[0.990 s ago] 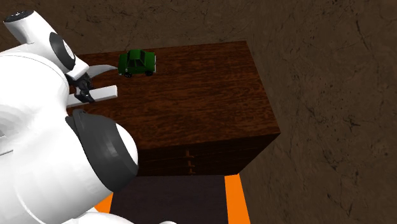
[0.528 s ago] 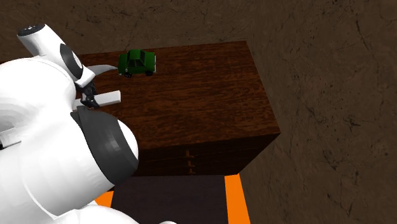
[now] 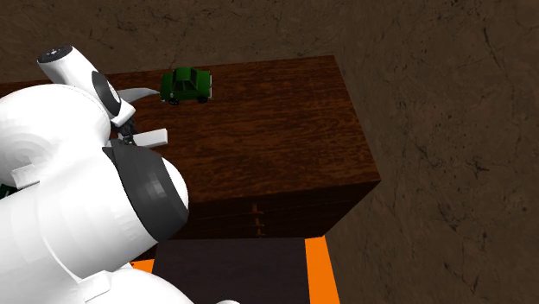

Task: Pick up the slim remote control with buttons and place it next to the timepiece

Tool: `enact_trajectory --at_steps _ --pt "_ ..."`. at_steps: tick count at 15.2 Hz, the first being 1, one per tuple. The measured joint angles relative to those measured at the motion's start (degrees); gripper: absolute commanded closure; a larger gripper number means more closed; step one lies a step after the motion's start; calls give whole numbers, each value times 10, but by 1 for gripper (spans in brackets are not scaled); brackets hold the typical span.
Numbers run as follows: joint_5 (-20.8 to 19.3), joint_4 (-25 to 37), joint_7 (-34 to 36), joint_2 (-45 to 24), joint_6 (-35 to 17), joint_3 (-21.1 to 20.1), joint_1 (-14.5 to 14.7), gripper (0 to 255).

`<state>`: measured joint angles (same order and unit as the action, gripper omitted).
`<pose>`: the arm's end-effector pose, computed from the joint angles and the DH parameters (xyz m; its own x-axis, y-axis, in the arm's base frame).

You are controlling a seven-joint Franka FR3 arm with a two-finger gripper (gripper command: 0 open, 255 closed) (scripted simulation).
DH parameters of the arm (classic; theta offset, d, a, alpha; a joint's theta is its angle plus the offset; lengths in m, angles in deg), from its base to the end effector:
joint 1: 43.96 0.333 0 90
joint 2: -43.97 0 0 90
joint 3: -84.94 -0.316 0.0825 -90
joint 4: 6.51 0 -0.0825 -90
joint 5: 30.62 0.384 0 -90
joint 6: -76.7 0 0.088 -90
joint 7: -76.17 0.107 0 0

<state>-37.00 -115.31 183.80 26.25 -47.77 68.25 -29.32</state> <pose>0.5335 0.3092 0.3439 0.2870 -0.9579 0.0090 -0.9578 -0.2868 0.0189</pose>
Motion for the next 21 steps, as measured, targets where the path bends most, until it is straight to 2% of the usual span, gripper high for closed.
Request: enact_trajectory --at_steps 4,5,11,16,21 --pt "0 -1 0 0 -1 0 0 255" --pt "0 -1 0 0 -1 0 0 0" --pt "0 -1 0 0 -1 0 0 0" --pt "12 28 -8 29 54 -4 -3 0" --pt "13 34 -8 30 63 -4 -3 0"
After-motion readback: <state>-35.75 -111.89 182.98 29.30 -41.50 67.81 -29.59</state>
